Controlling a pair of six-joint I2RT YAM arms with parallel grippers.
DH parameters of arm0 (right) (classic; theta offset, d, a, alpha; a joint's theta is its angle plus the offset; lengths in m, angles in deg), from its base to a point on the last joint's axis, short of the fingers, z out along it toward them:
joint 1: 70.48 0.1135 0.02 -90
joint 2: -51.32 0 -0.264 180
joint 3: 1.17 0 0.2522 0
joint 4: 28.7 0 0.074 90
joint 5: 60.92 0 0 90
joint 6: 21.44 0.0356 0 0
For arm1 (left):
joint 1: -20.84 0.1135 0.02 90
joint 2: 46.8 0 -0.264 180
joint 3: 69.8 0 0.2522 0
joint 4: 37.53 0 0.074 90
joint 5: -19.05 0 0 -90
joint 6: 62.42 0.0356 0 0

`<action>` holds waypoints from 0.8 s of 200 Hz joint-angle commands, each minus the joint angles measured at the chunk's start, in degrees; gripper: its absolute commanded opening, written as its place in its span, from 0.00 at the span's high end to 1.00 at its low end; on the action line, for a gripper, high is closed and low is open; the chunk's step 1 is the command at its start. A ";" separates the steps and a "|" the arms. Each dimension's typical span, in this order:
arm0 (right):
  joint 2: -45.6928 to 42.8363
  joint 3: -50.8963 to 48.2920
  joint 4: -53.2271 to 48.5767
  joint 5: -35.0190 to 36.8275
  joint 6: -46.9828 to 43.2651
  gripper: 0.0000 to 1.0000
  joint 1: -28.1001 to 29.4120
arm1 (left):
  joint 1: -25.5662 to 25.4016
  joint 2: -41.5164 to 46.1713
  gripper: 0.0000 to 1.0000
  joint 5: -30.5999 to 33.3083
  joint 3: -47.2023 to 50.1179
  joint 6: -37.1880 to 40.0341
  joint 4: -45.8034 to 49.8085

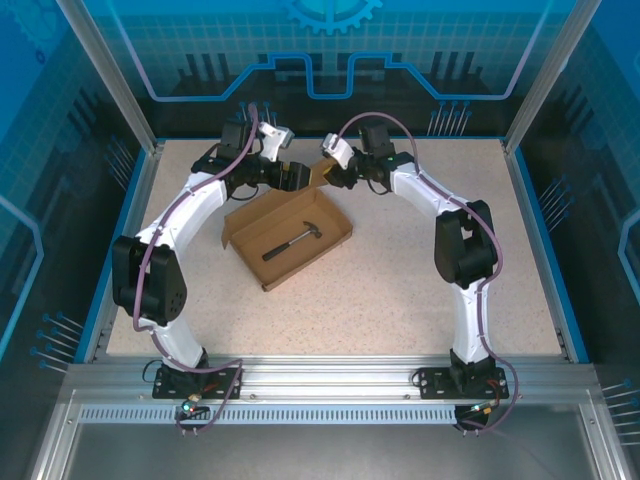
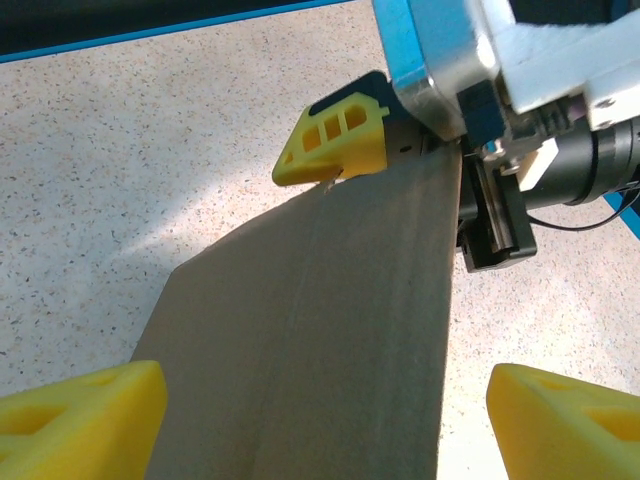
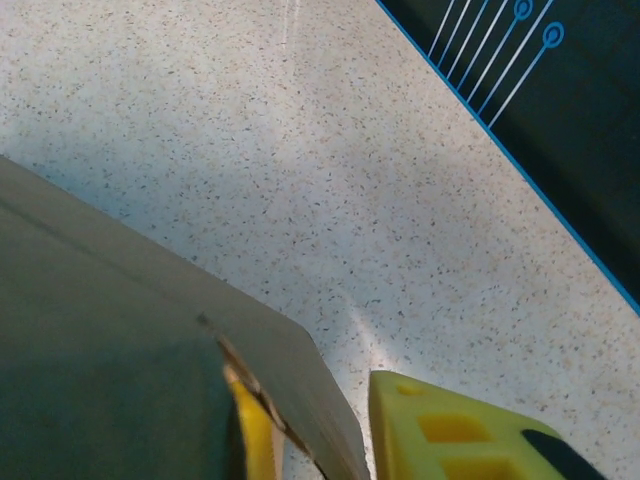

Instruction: Fold the paper box

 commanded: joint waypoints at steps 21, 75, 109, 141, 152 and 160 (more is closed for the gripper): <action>-2.59 -3.37 0.42 -0.08 0.17 0.87 0.29 | 0.45 1.95 0.15 1.27 -2.68 1.08 0.52; -9.44 -11.23 0.36 2.59 0.95 0.98 -1.52 | 2.00 9.27 0.15 8.86 0.83 1.08 -3.27; -15.04 -16.79 -0.64 5.08 2.94 0.98 -3.46 | 4.28 20.38 0.14 16.38 12.22 0.85 -11.11; -19.32 -21.22 -1.37 7.23 5.46 0.98 -5.67 | 5.80 30.98 0.13 18.67 26.27 1.47 -17.64; -20.17 -22.22 -1.59 7.62 6.05 0.98 -6.47 | 5.89 33.38 0.13 18.24 30.64 1.92 -19.75; -20.48 -22.64 -1.97 7.89 6.32 0.98 -6.97 | 5.81 34.41 0.13 17.90 33.56 2.23 -21.61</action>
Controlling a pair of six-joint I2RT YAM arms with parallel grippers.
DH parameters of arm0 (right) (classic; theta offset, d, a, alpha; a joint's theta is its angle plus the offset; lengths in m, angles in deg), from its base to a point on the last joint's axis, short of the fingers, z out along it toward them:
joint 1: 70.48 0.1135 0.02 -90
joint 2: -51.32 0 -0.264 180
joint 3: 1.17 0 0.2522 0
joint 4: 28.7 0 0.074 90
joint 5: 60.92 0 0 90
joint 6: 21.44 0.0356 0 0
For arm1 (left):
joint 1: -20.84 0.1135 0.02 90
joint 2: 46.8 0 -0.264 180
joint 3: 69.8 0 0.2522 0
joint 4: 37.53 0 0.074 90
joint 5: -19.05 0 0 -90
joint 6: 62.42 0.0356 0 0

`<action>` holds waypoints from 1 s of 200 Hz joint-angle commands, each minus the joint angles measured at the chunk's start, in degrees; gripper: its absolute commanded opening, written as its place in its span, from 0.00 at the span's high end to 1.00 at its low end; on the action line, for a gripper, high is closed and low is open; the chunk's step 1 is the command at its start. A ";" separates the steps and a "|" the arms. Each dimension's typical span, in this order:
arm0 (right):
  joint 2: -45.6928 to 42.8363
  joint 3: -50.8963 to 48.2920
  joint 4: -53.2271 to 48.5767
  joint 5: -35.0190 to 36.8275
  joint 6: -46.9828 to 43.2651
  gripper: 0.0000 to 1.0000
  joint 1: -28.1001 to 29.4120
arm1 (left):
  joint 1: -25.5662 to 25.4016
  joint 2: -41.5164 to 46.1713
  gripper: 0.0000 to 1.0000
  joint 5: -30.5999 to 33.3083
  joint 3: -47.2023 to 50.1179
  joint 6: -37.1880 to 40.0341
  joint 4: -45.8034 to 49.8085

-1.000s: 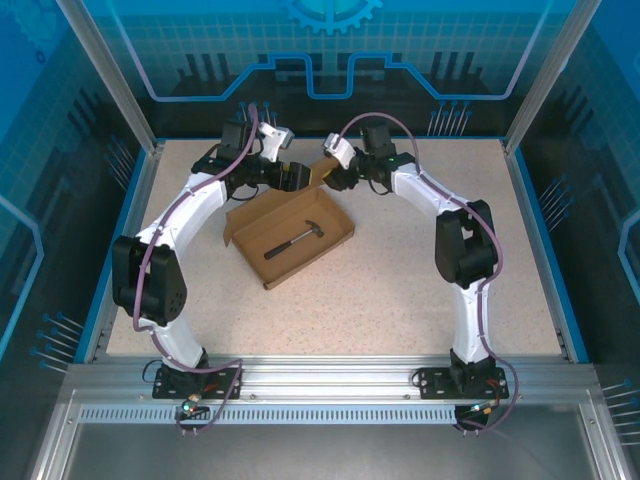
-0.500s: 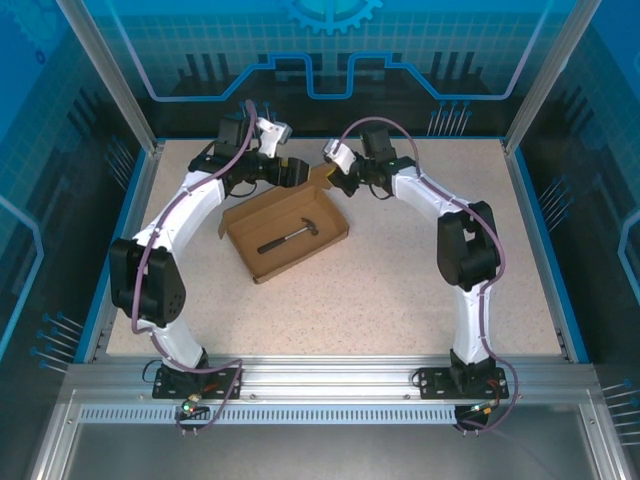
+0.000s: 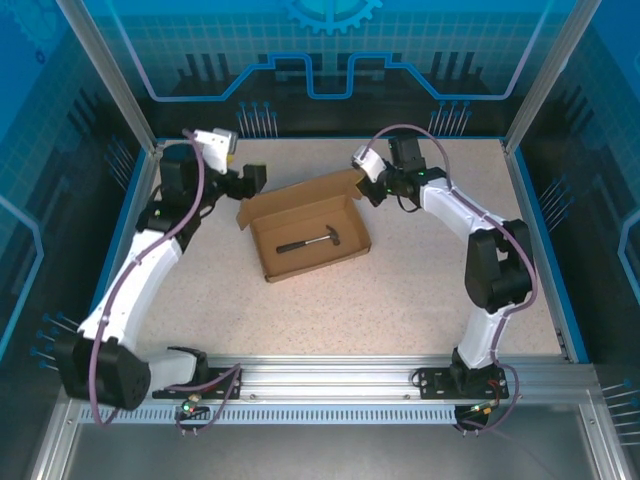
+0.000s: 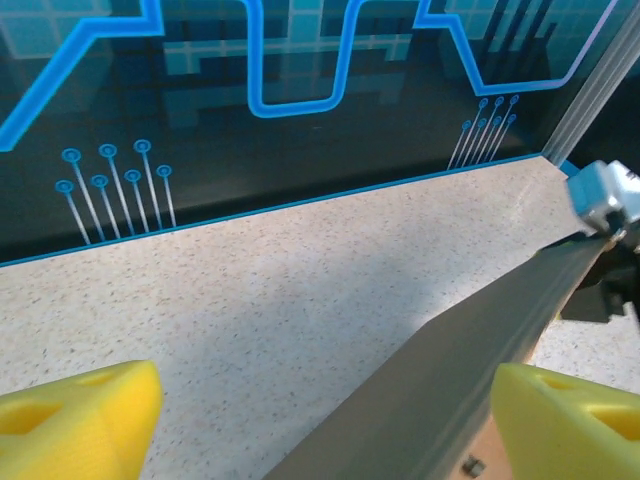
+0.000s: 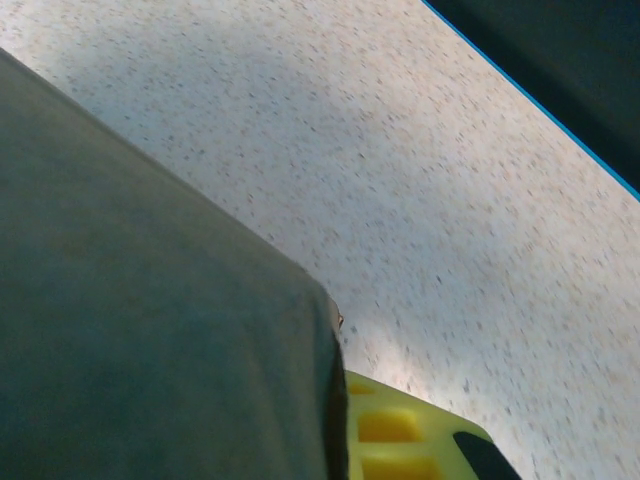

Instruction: Fold the paper box

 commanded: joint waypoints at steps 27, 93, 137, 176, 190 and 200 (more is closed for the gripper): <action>-3.61 -2.49 -1.95 1.88 3.17 0.97 -3.17 | 0.26 0.92 0.13 1.36 13.69 4.34 -10.68; -2.87 -1.27 -3.02 1.52 3.16 0.97 -4.25 | 0.35 -10.29 0.19 2.94 11.01 9.73 -10.23; -2.38 -0.52 -3.11 1.61 3.55 0.97 -4.31 | 0.35 -14.10 0.49 2.92 8.87 8.36 -10.01; -1.91 0.16 -3.55 2.67 5.16 0.98 -3.85 | 0.39 -14.29 0.71 2.35 8.49 5.99 -9.52; -1.86 0.02 -3.40 3.73 6.09 0.98 -3.44 | 0.35 -14.48 0.75 2.33 8.29 5.39 -9.20; -2.00 0.11 -3.37 4.54 6.95 0.98 -3.03 | 0.35 -14.62 0.78 2.35 8.10 4.64 -9.18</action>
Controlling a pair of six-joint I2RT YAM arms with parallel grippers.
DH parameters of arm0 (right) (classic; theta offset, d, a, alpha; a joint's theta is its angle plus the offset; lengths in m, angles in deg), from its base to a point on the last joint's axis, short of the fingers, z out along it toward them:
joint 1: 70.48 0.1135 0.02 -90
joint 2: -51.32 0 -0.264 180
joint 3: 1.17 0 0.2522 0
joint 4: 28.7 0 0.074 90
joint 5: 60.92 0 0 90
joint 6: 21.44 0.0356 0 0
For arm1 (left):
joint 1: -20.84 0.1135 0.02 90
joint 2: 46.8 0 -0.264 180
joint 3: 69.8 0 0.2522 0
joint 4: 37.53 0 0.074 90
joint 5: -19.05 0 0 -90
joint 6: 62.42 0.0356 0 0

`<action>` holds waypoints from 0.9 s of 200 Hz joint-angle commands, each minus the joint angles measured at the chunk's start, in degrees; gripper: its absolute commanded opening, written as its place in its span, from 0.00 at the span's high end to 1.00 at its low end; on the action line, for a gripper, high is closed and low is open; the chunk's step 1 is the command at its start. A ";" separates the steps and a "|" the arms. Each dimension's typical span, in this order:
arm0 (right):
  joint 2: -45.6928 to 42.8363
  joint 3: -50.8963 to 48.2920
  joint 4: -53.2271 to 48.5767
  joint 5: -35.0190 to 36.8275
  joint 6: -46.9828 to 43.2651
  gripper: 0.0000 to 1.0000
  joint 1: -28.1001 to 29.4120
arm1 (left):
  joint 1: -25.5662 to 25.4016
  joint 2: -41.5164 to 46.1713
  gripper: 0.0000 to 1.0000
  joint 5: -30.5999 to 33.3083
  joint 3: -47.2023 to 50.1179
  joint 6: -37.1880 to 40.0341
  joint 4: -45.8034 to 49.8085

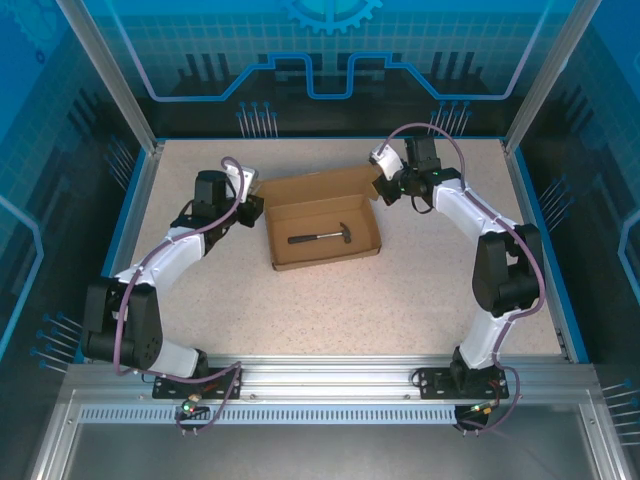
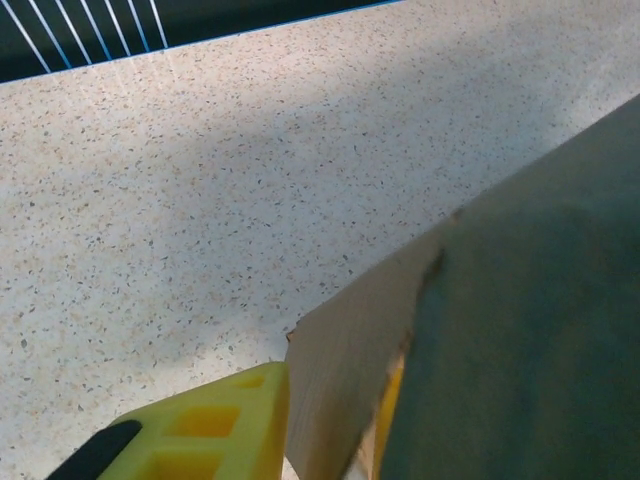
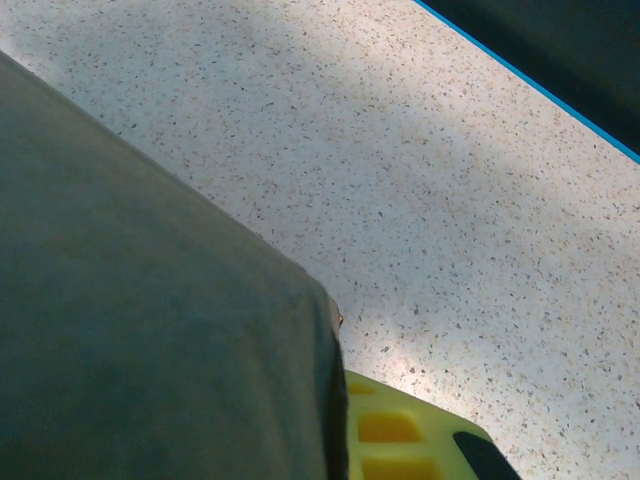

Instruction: Fold the paper box

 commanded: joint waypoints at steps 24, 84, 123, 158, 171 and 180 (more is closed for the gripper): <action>-0.67 2.32 -2.97 5.49 7.24 0.99 2.03 | 0.17 -0.72 0.85 1.07 -2.39 -5.35 -0.67; -1.84 3.20 -7.90 19.64 30.30 0.97 8.77 | -1.29 -1.52 0.90 6.12 -3.85 -18.78 -1.86; -1.89 4.56 -9.03 23.87 40.28 0.97 12.28 | -3.72 -2.85 0.94 10.48 -4.75 -24.73 -2.53; 0.04 7.34 -8.62 26.58 45.22 0.99 13.07 | -6.43 -4.55 0.96 14.19 -5.91 -28.46 -5.25; 0.70 8.42 -8.67 27.97 46.17 0.99 12.85 | -7.57 -5.55 0.96 15.50 -6.53 -29.23 -6.11; 0.71 8.66 -8.31 28.73 46.48 0.99 12.55 | -8.42 -6.10 0.96 16.38 -6.69 -29.67 -7.03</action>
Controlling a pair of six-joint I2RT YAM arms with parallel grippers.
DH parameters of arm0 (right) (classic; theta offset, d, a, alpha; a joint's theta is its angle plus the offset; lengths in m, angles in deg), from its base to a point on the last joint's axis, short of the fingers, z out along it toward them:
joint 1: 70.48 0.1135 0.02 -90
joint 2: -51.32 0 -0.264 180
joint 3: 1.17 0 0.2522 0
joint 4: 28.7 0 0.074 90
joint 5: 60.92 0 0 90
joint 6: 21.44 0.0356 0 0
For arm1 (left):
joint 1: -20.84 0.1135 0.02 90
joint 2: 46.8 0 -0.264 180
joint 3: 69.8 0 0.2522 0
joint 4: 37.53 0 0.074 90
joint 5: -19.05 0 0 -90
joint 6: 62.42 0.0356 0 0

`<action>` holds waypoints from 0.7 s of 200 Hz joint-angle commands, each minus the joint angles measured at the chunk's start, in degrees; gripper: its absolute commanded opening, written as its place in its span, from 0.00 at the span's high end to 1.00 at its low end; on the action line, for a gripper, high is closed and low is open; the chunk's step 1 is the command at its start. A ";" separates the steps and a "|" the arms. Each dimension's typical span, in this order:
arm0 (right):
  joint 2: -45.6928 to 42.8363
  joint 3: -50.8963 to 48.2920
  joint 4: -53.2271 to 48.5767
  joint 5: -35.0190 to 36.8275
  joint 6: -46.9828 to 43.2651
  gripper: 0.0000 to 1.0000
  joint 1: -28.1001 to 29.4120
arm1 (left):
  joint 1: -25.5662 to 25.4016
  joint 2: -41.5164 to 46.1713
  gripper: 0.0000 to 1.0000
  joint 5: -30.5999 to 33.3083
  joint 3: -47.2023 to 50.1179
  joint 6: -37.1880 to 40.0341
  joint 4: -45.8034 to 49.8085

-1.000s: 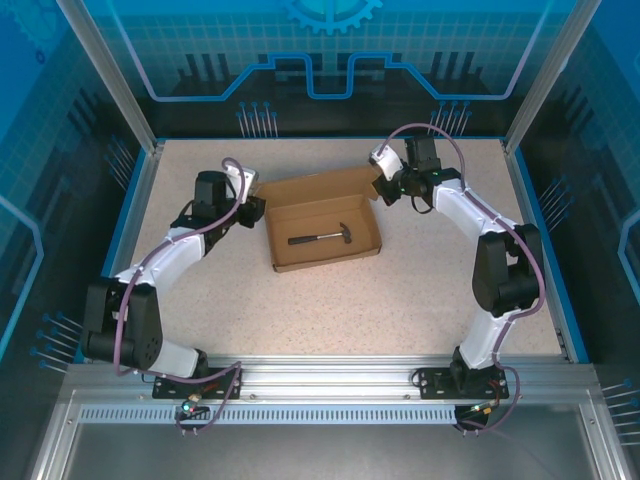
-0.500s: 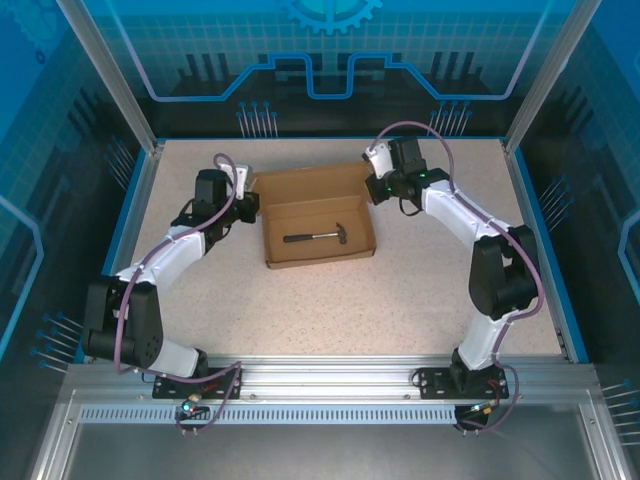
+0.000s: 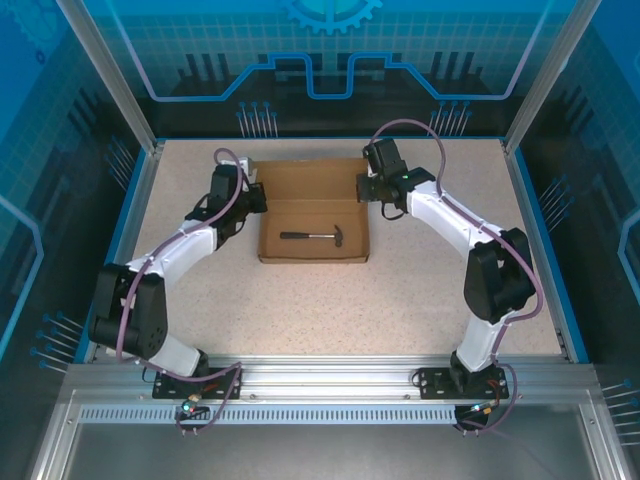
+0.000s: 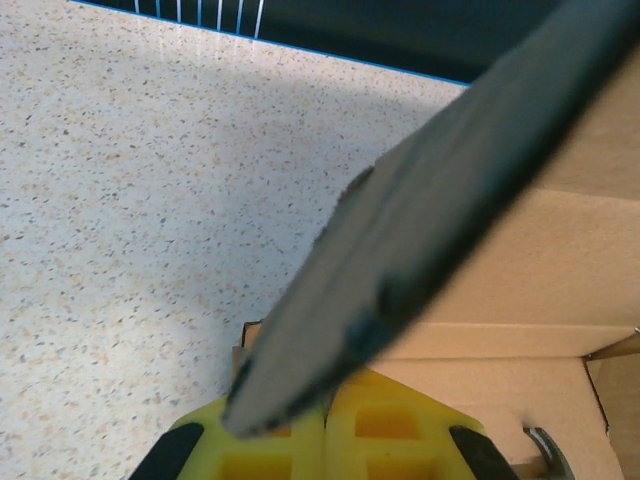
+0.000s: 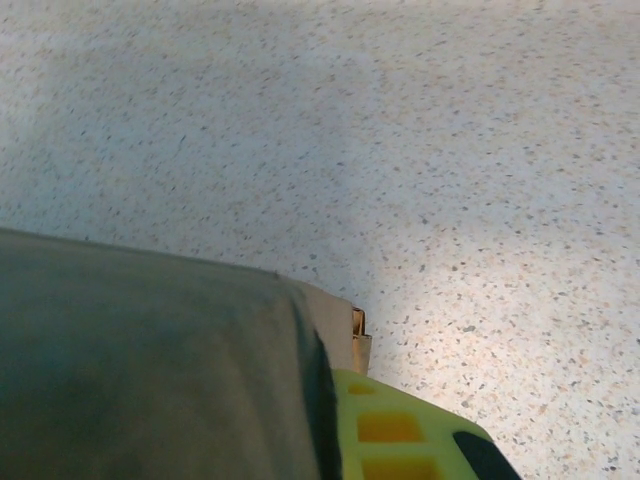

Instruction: Fold the paper box

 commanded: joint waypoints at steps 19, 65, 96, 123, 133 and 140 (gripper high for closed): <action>0.96 2.87 2.01 2.84 5.97 0.99 -0.50 | -4.18 -2.48 0.96 4.56 -2.38 -4.39 -6.72; 0.24 -1.80 8.75 1.25 5.08 0.99 -1.15 | -7.51 -3.96 0.98 9.18 1.46 -4.05 -14.12; -2.26 -8.92 16.80 -0.58 4.95 0.99 -1.33 | -9.16 -3.80 0.98 10.85 6.67 -2.89 -19.70; -4.68 -14.67 22.56 -0.86 5.12 0.99 -1.00 | -9.81 -2.58 0.98 11.60 11.97 -1.84 -24.70; -5.56 -16.81 24.37 -0.71 5.22 0.99 -0.59 | -9.94 -2.06 0.97 11.74 13.77 -1.82 -25.80; -6.17 -18.36 25.48 -0.42 5.20 0.99 -0.24 | -10.19 -1.76 0.97 12.05 15.01 -1.68 -26.85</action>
